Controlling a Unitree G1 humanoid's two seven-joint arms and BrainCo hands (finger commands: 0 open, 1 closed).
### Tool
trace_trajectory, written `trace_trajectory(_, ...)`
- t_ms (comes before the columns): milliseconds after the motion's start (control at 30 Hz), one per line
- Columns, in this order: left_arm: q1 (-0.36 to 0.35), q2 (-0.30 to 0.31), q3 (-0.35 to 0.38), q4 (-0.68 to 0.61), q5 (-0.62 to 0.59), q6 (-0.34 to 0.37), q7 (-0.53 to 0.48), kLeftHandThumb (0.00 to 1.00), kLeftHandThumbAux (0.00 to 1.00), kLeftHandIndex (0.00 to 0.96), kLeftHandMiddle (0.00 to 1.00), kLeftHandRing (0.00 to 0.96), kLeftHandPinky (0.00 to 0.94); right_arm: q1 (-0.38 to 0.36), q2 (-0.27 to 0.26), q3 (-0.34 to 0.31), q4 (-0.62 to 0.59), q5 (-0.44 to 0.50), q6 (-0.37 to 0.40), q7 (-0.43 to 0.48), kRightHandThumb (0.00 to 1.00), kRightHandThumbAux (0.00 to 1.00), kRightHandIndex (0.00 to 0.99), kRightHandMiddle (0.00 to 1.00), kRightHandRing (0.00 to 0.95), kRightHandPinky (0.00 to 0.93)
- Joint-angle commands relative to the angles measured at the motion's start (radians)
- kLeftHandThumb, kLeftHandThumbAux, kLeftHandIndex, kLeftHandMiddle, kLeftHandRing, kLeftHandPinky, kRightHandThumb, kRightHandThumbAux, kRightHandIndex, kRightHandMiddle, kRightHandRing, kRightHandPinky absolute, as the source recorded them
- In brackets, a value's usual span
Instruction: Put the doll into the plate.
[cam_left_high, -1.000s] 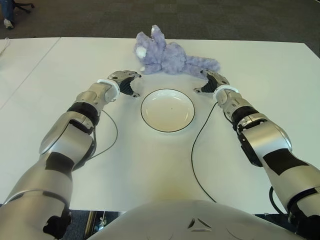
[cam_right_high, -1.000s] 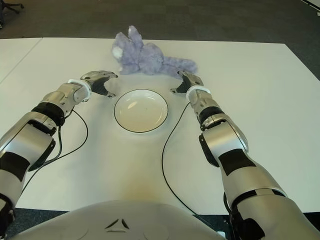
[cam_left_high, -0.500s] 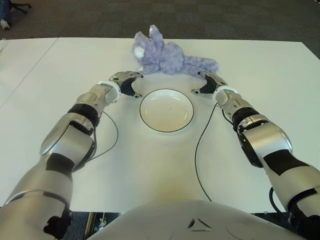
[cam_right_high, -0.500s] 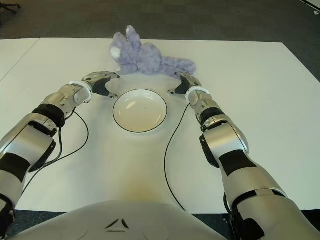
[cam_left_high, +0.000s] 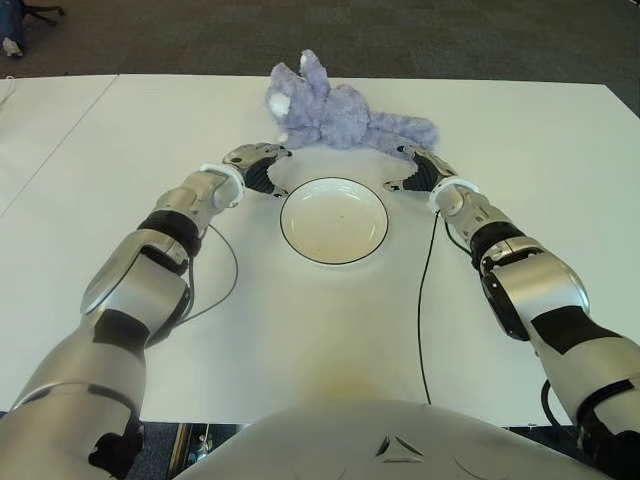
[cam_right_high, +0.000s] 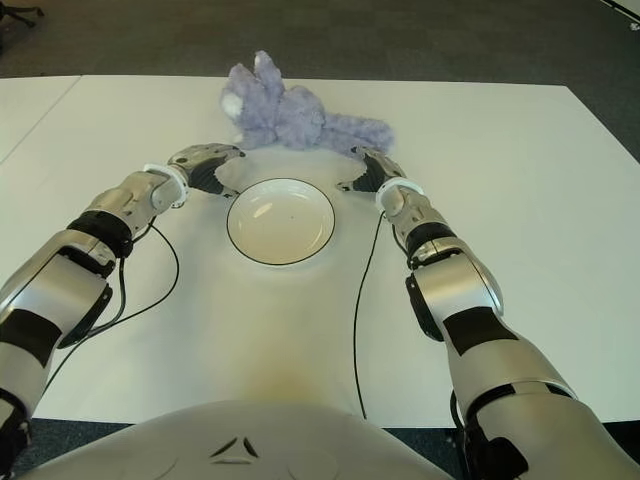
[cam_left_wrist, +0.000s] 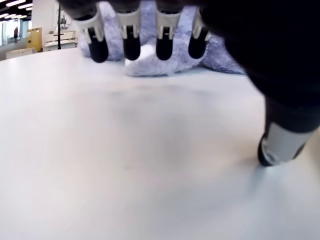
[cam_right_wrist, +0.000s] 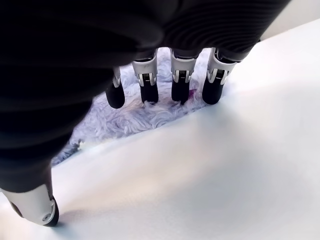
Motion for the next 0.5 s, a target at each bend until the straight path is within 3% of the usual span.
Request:
trace_trajectory(33, 0.074, -0.017, -0.026, 0.010, 0.017, -0.013, -0.056, 0.038, 0.629, 0.000, 0.019, 0.009, 0.000, 0.086, -0.007, -0.010, 0.024, 0.023, -0.034, 0.103, 0.184, 0.645, 0.000, 0.000, 0.000, 0.047)
trace_trajectory(367, 0.068, -0.010, -0.022, 0.014, 0.023, -0.006, -0.053, 0.020, 0.622, 0.000, 0.019, 0.006, 0.000, 0.129, -0.072, -0.027, -0.006, 0.083, -0.203, 0.216, 0.200, 0.603, 0.000, 0.000, 0.022, 0.090)
trace_trajectory(500, 0.070, -0.008, -0.017, 0.008, 0.020, -0.004, -0.047, 0.034, 0.627, 0.000, 0.023, 0.007, 0.000, 0.199, -0.112, -0.036, -0.030, 0.116, -0.322, 0.239, 0.181, 0.618, 0.000, 0.002, 0.035, 0.107)
